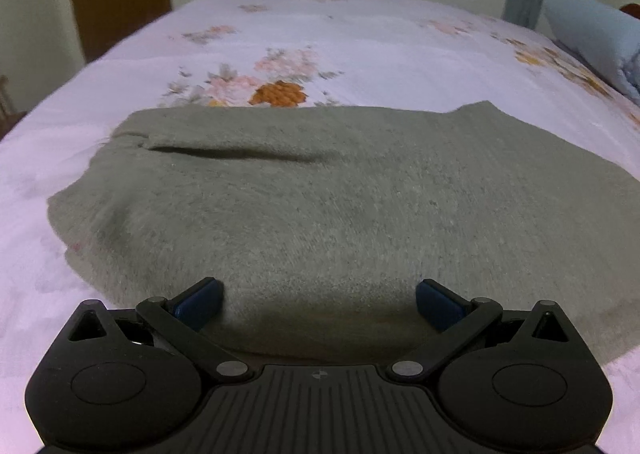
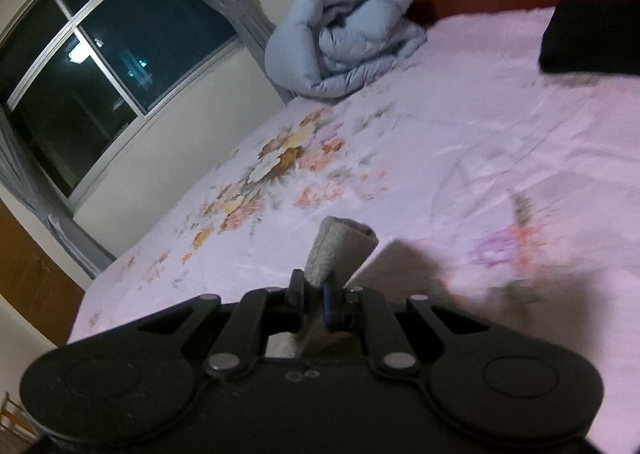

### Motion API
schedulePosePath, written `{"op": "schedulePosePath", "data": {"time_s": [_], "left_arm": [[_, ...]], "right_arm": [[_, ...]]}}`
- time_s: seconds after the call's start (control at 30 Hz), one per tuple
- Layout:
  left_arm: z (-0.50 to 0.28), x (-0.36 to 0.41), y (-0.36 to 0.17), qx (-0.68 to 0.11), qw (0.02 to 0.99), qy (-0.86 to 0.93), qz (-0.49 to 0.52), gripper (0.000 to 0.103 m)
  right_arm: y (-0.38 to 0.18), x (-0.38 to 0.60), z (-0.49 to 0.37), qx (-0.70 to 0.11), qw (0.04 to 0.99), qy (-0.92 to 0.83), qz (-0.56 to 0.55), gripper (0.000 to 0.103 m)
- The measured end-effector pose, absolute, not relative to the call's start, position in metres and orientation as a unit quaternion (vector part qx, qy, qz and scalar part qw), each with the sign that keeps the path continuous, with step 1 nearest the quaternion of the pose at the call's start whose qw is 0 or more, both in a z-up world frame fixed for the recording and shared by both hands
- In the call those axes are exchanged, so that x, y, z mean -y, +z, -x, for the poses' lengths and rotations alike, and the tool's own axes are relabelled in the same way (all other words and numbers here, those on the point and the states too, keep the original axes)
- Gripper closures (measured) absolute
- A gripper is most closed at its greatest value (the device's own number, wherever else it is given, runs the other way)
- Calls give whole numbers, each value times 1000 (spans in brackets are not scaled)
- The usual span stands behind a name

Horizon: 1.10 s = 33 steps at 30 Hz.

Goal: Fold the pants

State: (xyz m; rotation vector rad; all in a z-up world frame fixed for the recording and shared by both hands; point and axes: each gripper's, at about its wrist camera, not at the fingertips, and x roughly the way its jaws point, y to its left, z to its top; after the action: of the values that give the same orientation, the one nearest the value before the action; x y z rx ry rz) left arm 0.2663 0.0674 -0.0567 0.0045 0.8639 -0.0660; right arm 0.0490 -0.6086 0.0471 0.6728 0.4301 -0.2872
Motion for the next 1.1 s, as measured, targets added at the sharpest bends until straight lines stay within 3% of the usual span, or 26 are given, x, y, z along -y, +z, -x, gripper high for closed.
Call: {"op": "schedulePosePath", "data": {"time_s": [0.37,0.9,1.1], "left_arm": [[-268,-73,-59,-422,905,-55,-4,0],[-269,-74,-57,-429,901,-62,-8,0],[-269,-76,-55,-433,899,-68,-8,0]], "right_arm": [[-38,621,-14,-257,864,-193,-387,103],[-63,642,-20,-265,858,-162,-408,103],[-56,660,4,-251,858,-137,-426,91]]}}
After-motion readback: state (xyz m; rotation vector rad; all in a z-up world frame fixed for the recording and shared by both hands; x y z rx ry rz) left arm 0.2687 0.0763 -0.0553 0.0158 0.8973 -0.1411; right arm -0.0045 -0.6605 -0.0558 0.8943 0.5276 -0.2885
